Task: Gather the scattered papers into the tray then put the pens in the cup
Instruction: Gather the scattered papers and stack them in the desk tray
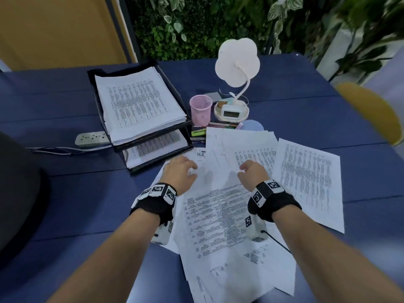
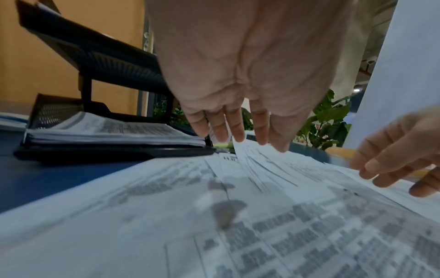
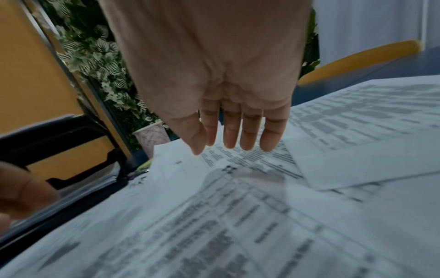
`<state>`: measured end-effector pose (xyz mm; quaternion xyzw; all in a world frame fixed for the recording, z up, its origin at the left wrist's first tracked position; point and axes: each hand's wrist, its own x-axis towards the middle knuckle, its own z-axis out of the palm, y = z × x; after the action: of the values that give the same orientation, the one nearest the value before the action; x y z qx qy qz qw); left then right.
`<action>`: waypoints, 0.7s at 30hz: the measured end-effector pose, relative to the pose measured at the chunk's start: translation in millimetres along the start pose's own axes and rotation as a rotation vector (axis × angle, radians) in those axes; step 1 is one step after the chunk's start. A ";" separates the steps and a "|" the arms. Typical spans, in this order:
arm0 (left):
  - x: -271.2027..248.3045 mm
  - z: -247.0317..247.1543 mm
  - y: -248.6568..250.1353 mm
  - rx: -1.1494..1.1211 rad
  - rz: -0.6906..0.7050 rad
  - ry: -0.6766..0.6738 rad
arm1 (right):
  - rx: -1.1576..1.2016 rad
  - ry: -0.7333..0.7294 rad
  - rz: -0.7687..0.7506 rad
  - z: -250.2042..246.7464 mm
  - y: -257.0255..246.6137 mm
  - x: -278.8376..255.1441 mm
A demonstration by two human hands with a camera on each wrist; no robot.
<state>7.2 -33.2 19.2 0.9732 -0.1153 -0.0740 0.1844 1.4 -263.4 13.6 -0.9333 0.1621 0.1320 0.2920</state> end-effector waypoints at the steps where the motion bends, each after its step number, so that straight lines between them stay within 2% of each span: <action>1: -1.6 7.3 5.0 -0.006 -0.020 -0.054 | -0.019 -0.002 0.015 -0.8 10.6 -1.5; 4: -6.9 26.7 18.2 -0.033 -0.067 -0.191 | -0.076 -0.031 0.071 -2.6 40.8 -3.7; 8: -8.8 47.6 30.9 0.106 -0.141 -0.313 | -0.147 -0.071 0.180 -9.0 67.6 -0.7; 10: -8.9 55.4 34.2 0.139 -0.174 -0.336 | -0.224 -0.093 0.212 -9.4 80.0 -0.1; 14: -6.3 63.5 38.6 0.175 -0.193 -0.336 | -0.269 -0.066 0.162 -8.9 102.5 -7.3; 21: 2.4 62.6 47.3 0.229 -0.265 -0.343 | -0.369 -0.131 0.135 -20.3 104.5 -8.7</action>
<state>-11.4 -98.0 -20.9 0.9676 -0.0241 -0.2483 0.0394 -43.1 -354.6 -19.8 -0.9474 0.1781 0.2392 0.1163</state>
